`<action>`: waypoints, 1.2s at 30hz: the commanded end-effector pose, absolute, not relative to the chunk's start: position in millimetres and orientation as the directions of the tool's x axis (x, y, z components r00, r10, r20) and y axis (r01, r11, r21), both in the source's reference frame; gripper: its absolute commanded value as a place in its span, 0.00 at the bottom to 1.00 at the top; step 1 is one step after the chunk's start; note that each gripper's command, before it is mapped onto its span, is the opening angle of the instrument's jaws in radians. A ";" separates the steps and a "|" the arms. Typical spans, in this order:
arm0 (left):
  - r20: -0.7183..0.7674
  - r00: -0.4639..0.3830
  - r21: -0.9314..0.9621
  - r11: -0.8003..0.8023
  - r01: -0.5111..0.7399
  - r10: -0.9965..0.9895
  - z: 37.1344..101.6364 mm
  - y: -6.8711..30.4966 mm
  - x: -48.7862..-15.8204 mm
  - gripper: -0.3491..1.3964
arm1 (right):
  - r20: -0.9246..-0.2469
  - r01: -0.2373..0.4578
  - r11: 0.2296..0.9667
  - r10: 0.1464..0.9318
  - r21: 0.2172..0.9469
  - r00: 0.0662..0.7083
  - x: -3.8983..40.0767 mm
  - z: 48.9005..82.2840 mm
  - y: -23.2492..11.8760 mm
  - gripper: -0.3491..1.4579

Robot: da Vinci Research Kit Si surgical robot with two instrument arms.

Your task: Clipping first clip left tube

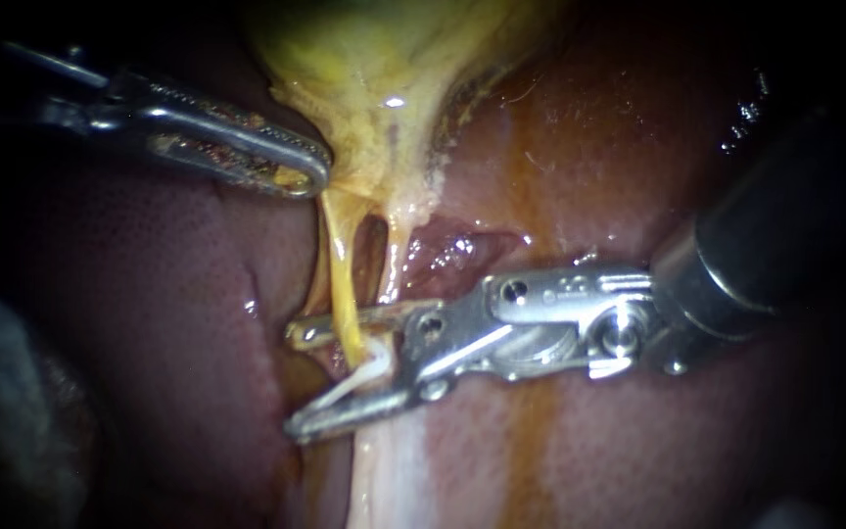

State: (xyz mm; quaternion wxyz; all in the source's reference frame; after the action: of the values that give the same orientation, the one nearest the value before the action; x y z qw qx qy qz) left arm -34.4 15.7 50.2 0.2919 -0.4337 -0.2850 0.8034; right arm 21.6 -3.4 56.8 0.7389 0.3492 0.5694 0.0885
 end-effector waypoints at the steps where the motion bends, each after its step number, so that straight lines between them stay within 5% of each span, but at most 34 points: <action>1: -0.530 -0.454 -0.711 -0.667 -0.222 0.716 50.2 15.6 -34.4 0.00 | -0.781 0.277 0.737 0.528 0.616 0.333 21.7 56.3 -3.4 0.45; 11: -0.531 -0.454 -0.711 -0.667 -0.221 0.716 50.2 15.6 -34.4 0.00 | -0.747 0.273 0.700 0.574 0.660 0.336 21.7 53.9 -3.0 0.41; 29: -0.532 -0.451 -0.711 -0.668 -0.221 0.716 50.4 15.6 -34.4 0.00 | -0.549 0.132 0.548 0.730 0.826 0.407 20.1 54.2 -2.5 0.02; 36: -0.532 -0.451 -0.710 -0.668 -0.222 0.716 50.5 15.6 -34.5 0.00 | -0.525 0.117 0.528 0.744 0.841 0.413 19.5 54.3 -2.5 0.00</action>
State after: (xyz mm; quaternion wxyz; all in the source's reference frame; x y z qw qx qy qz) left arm -34.6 15.6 50.5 0.2920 -0.4348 -0.2843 0.8031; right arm 19.5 -2.5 54.2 0.7193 0.4343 0.4962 0.2185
